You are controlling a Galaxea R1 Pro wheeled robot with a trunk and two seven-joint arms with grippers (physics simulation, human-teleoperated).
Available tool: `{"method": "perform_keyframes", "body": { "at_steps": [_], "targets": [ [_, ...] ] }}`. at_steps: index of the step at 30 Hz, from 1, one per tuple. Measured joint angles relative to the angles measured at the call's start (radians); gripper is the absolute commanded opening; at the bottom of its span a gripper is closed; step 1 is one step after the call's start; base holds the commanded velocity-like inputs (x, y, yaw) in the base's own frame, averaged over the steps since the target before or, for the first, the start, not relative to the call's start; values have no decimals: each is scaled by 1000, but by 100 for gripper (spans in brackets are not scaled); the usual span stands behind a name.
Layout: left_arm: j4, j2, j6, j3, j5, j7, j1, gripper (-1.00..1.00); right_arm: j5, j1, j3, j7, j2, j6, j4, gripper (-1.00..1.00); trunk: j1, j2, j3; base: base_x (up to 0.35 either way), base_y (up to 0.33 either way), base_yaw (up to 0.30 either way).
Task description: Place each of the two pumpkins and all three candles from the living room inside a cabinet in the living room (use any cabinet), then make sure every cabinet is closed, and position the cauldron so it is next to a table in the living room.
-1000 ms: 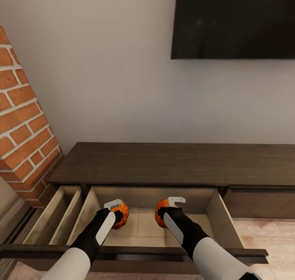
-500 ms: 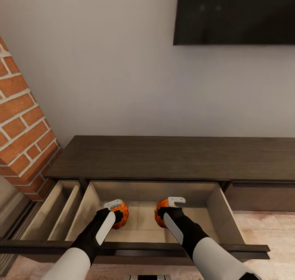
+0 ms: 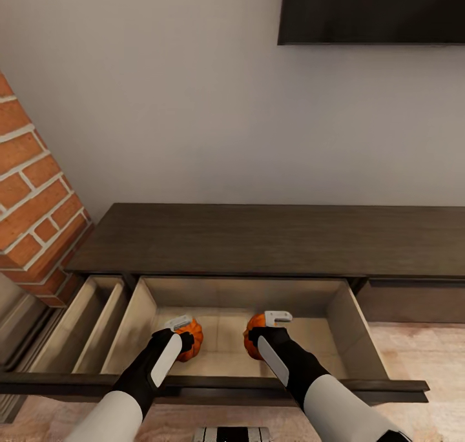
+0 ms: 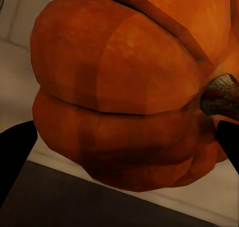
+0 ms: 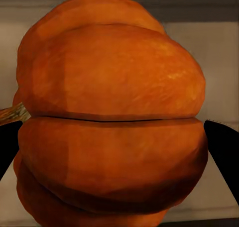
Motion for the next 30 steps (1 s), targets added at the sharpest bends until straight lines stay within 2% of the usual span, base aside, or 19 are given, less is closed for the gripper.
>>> {"method": "perform_keyframes", "body": {
  "at_steps": [7, 22, 23, 30],
  "targets": [
    [0, 0, 0, 0, 1, 0, 0, -100, 0, 0, 0, 0, 0, 0, 0, -100, 3, -2, -27, 0, 0, 0],
    [0, 0, -1, 0, -1, 0, -1, -100, 1, 0, 0, 0, 0, 0, 1, -100, 3, -2, -27, 0, 0, 0],
    [0, 0, -1, 0, 0, 0, -1, -100, 1, 0, 0, 0, 0, 0, 1, 100, 3, -2, -27, 0, 0, 0],
    [0, 0, -1, 0, 0, 0, 0, -100, 1, 0, 2, 3, 0, 1, 1, 100, 3, -2, -27, 0, 0, 0]
  ]
}}
